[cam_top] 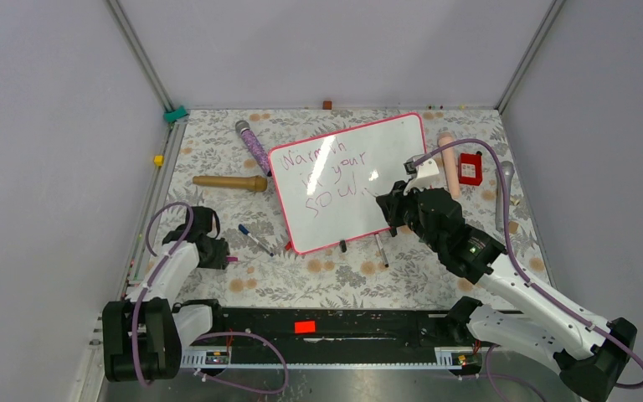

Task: Write a sentence on the whiteboard
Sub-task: Close the whiteboard marker at the center of the board.

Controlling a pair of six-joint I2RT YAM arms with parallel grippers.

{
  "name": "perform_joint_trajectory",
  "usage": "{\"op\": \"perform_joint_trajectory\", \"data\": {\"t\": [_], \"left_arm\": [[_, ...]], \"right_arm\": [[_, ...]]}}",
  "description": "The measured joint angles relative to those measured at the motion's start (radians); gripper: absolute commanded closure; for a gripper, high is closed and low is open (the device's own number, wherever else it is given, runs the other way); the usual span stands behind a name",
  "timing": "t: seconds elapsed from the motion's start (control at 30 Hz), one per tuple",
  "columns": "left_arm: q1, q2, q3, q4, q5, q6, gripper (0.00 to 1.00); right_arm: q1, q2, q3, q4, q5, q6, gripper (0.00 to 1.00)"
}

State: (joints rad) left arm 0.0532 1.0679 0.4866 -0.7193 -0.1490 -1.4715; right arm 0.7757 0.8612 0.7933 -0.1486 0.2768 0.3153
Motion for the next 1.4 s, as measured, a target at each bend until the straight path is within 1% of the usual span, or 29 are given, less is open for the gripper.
{"op": "perform_joint_trajectory", "data": {"t": [0.03,0.07,0.17,0.23,0.33,0.4,0.5,0.57,0.63,0.77,0.93,1.03,1.17,1.4], "left_arm": [[0.000,0.003,-0.002,0.010,0.002,-0.005,0.97],[0.000,0.005,-0.005,0.019,0.003,-0.013,1.00],[0.000,0.001,-0.020,0.076,0.020,-0.012,1.00],[0.000,-0.026,-0.058,0.157,0.060,0.008,1.00],[0.000,-0.121,-0.150,0.282,0.148,0.029,1.00],[-0.001,-0.208,-0.195,0.315,0.207,0.041,1.00],[-0.002,-0.346,-0.210,0.331,0.269,0.045,1.00],[-0.002,-0.435,-0.211,0.349,0.303,0.035,1.00],[-0.002,-0.517,-0.214,0.363,0.337,0.014,1.00],[-0.002,-0.621,-0.217,0.376,0.404,-0.036,1.00],[-0.003,-0.674,-0.218,0.376,0.482,-0.103,1.00],[-0.003,-0.685,-0.211,0.370,0.513,-0.131,1.00],[-0.003,-0.687,-0.187,0.368,0.535,-0.151,1.00],[-0.004,-0.687,-0.172,0.365,0.548,-0.175,1.00]], "right_arm": [[0.000,0.000,0.000,0.000,0.000,0.000,1.00],[0.000,0.000,0.000,0.000,0.000,0.001,1.00],[0.000,0.003,0.000,0.000,-0.010,0.005,1.00],[0.000,0.006,0.000,0.001,-0.029,0.007,1.00],[0.000,0.005,-0.009,0.023,-0.096,0.009,1.00],[-0.001,0.005,-0.027,0.061,-0.163,0.016,1.00],[0.013,0.008,-0.070,0.147,-0.264,0.032,1.00],[0.050,0.024,-0.091,0.198,-0.296,0.033,1.00],[0.116,0.057,-0.101,0.249,-0.303,0.028,1.00],[0.244,0.157,-0.107,0.369,-0.309,0.021,1.00],[0.331,0.273,-0.107,0.476,-0.269,0.016,1.00],[0.362,0.331,-0.100,0.510,-0.239,0.008,1.00],[0.375,0.383,-0.068,0.543,-0.209,-0.003,1.00],[0.379,0.420,-0.018,0.595,-0.162,-0.039,1.00]]}}
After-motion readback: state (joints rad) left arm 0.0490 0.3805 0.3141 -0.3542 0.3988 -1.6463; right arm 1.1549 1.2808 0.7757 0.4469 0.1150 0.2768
